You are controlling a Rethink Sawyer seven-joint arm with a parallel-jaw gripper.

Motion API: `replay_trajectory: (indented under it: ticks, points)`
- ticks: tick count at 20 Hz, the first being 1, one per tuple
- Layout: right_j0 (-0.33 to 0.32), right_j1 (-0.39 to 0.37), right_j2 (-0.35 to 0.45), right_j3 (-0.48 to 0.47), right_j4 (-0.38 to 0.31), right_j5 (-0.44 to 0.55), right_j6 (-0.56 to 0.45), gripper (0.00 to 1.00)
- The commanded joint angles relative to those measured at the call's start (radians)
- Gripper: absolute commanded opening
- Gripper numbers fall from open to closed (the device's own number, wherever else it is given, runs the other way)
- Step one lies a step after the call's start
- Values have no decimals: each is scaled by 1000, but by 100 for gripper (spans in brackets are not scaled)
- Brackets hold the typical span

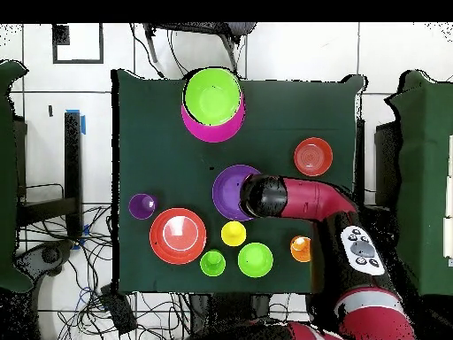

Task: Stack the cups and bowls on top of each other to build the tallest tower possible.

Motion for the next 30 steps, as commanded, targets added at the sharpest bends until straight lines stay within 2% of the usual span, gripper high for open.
replay_trajectory:
  ticks: [1,4,13,14,17,23,30]
  points:
    - [-22,103,132,24,-134,13,-222,100]
    - [-24,132,136,-4,-159,17,-218,100]
    - [-52,160,177,1,-209,-30,-178,100]
    - [-58,160,191,5,-221,-40,-174,0]
    - [-68,159,210,14,-227,-53,-180,0]
    - [-37,143,188,-1,-221,9,-144,0]
    - [-46,142,189,-14,-224,28,-148,0]
